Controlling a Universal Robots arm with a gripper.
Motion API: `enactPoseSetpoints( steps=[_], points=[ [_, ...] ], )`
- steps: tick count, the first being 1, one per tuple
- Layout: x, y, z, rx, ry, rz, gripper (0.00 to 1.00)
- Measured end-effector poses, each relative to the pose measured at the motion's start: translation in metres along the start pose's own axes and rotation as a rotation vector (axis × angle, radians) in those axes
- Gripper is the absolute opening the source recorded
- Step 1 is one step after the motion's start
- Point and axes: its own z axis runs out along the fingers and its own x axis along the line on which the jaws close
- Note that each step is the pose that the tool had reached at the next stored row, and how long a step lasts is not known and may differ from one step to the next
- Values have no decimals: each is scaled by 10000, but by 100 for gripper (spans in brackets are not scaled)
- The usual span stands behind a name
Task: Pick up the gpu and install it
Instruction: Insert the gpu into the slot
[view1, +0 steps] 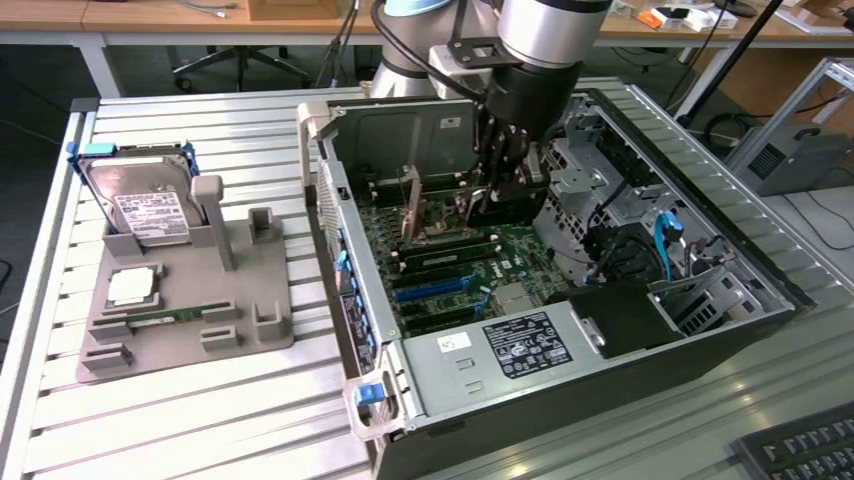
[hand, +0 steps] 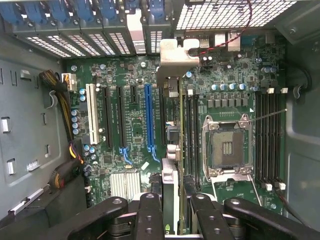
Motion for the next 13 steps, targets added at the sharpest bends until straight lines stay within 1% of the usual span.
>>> enactPoseSetpoints(
  steps=[13],
  points=[
    [11, 19, 27, 0, -1, 0, 27]
  ],
)
